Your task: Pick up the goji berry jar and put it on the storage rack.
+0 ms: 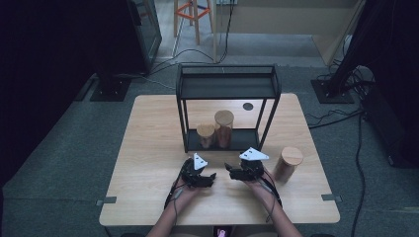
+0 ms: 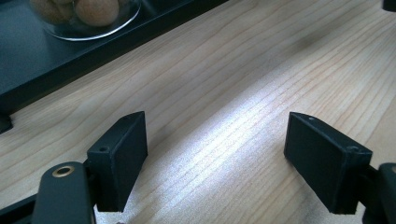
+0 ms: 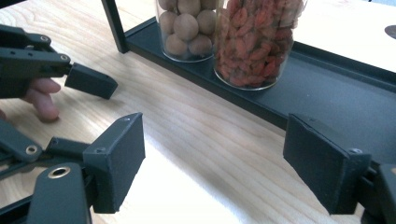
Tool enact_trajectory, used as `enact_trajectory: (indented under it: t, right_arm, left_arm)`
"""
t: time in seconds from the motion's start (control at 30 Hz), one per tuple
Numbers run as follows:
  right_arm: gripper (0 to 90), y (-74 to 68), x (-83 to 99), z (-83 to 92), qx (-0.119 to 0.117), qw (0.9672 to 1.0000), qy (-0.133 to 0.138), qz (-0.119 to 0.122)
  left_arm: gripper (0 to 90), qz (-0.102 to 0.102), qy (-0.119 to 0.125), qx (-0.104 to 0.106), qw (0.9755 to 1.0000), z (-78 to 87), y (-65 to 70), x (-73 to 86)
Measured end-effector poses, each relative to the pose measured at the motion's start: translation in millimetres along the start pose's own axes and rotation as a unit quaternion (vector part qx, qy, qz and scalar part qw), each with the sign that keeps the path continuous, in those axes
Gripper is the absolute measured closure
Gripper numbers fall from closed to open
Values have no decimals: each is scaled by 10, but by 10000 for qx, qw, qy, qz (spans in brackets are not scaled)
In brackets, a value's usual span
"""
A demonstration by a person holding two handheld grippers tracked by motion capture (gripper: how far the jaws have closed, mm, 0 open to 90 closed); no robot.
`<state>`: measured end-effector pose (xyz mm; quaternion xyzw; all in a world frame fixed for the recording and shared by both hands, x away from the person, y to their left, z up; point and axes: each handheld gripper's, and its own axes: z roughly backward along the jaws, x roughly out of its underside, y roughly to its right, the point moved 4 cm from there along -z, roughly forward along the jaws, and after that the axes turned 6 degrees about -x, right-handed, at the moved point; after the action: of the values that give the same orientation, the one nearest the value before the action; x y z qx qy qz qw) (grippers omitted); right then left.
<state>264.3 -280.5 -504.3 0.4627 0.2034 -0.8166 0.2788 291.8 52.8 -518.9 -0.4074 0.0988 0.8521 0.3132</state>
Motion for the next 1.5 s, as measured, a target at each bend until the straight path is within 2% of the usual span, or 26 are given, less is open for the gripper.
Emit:
enact_trajectory:
  t: [0.77, 1.33, 1.5]
  right_arm:
    - [207, 26, 83, 128, -234, 9997, -18, 47]
    - [209, 48, 168, 275, -323, 9994, -96, 56]
    - [209, 17, 203, 305, -299, 9994, -111, 91]
  left_arm:
    - [214, 4, -1, 1, 10000, 4, 5, 3]
    - [214, 4, 2, 1, 10000, 4, 7, 4]
    - [214, -35, 24, -35, 10000, 9, 25, 9]
